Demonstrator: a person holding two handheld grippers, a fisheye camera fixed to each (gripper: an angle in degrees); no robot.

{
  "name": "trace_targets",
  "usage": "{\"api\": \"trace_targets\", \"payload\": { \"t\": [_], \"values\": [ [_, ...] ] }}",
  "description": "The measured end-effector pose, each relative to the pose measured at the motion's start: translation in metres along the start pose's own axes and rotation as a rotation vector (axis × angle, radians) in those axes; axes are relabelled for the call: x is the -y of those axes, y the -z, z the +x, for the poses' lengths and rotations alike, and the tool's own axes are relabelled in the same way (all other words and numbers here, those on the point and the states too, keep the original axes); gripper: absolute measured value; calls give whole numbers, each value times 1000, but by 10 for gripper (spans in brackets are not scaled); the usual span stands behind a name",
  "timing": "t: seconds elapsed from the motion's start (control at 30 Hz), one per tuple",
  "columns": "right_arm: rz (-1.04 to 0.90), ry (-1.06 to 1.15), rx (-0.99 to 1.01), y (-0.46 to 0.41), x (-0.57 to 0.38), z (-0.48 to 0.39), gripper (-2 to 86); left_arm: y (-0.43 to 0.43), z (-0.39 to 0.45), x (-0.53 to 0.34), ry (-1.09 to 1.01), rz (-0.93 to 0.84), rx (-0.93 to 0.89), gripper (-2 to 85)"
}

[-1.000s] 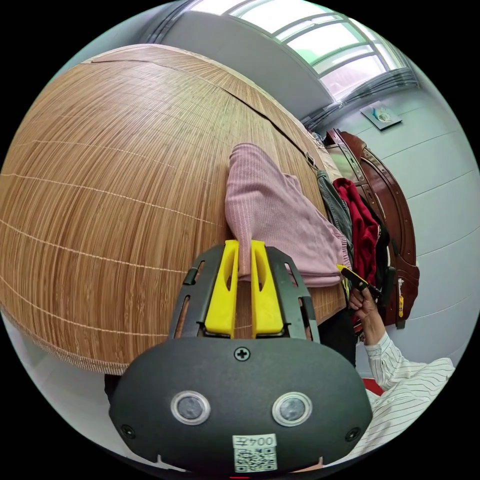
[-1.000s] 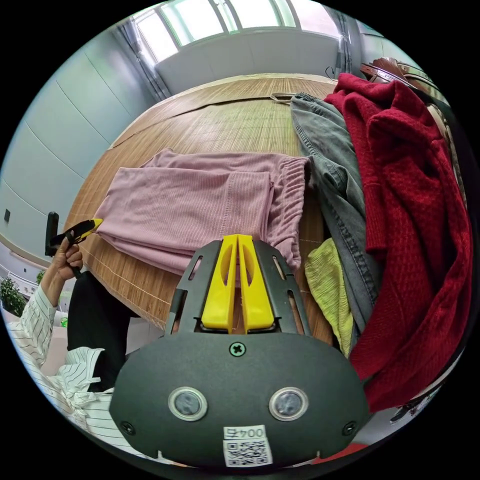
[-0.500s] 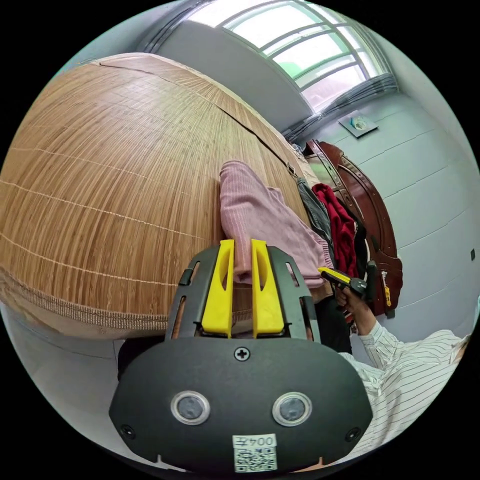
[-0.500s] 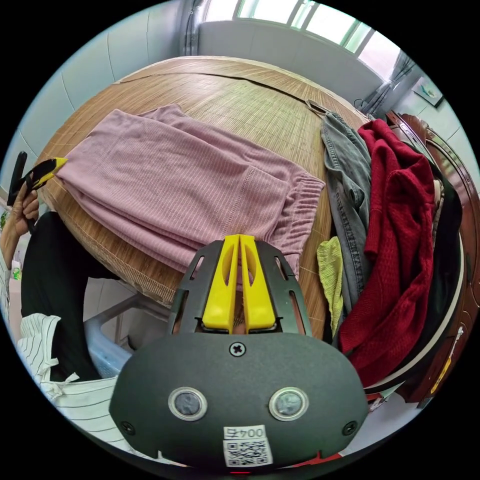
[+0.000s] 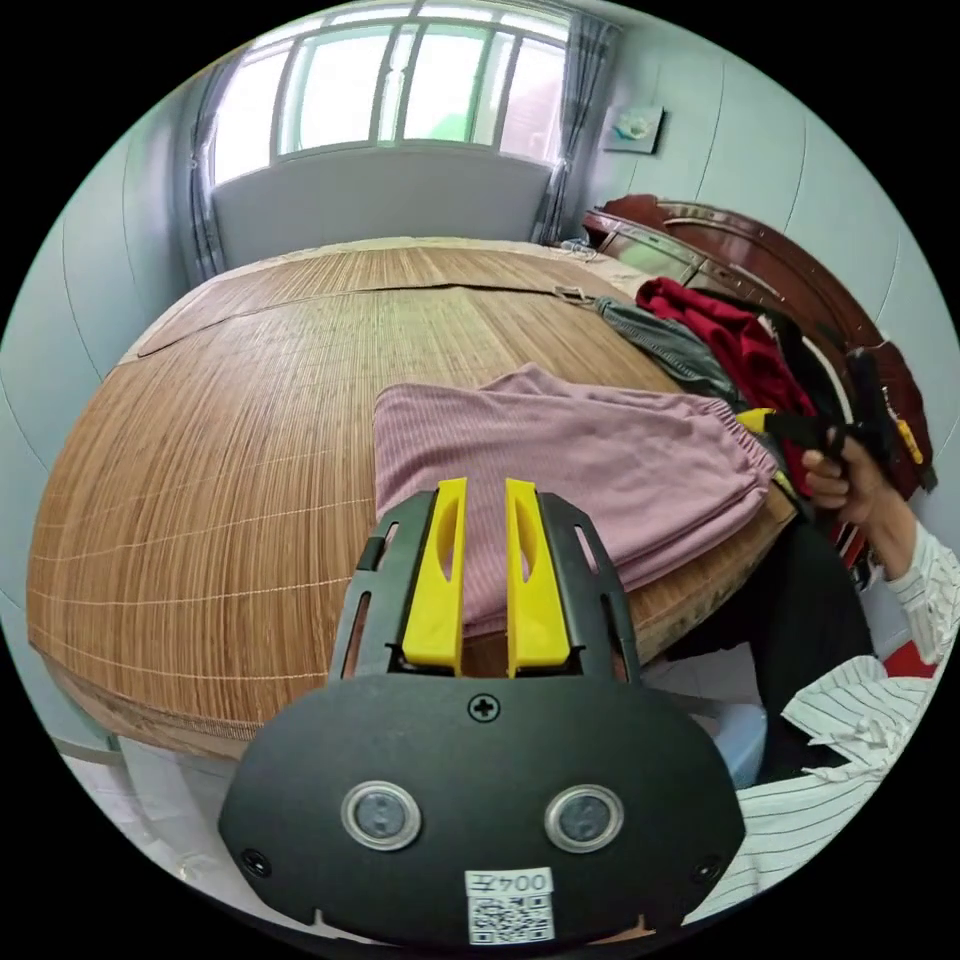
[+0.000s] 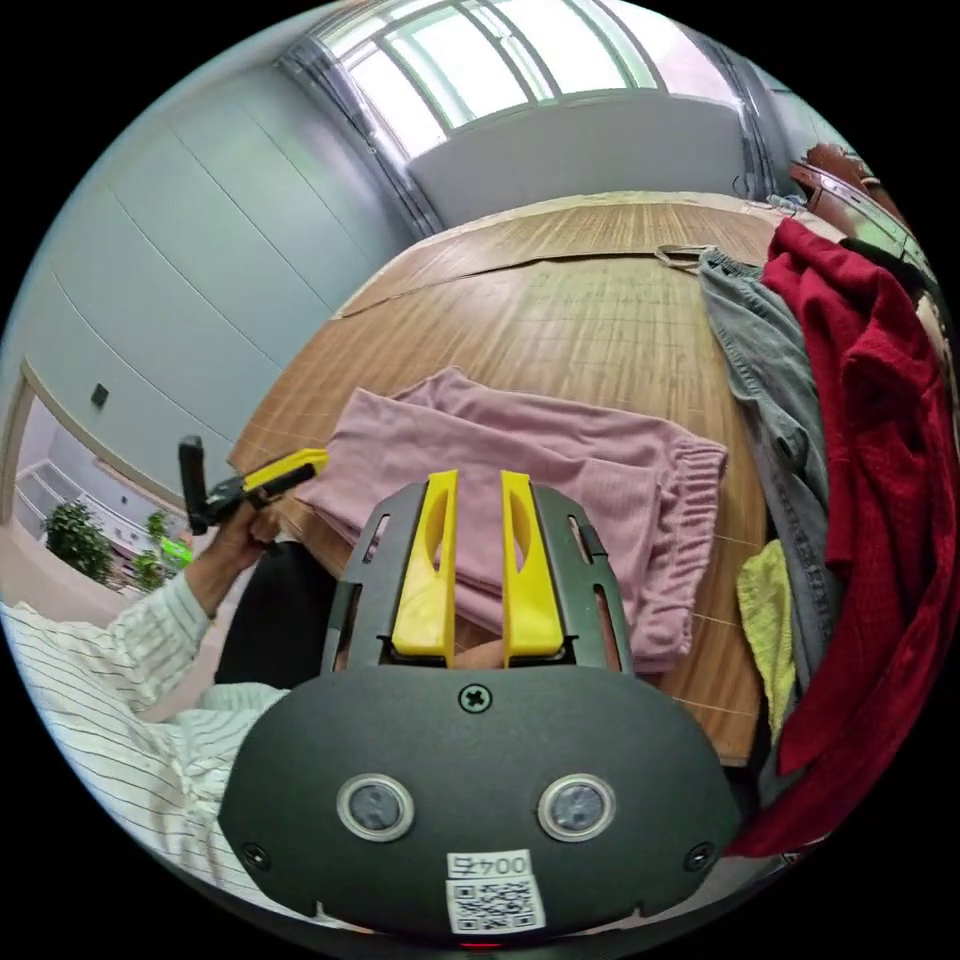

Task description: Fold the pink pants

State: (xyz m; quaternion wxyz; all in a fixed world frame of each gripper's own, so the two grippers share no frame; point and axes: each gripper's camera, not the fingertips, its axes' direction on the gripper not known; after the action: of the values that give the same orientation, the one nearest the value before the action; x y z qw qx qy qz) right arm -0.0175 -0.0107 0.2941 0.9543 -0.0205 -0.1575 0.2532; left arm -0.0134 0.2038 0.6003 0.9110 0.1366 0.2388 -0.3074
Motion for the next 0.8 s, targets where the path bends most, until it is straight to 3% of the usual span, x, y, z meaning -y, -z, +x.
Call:
{"api": "trace_targets", "payload": {
  "t": [0.13,0.43,0.57,0.7,0.8],
  "values": [
    [-142,72,145,-52,91,-32,82,-6,12,-12,26,22,-1,66],
    [-533,109,110,-196,282,-106,80,-6,27,-29,38,79,-39,58],
    [-542,145,-130,-218,307,-115,24,-5,29,-33,53,98,-74,50],
    [-566,261,0,-229,286,-130,48,-4,34,-34,55,101,-84,48],
    [-383,358,-18,-212,264,-139,39,-4,33,-35,75,109,-109,43]
  ]
}}
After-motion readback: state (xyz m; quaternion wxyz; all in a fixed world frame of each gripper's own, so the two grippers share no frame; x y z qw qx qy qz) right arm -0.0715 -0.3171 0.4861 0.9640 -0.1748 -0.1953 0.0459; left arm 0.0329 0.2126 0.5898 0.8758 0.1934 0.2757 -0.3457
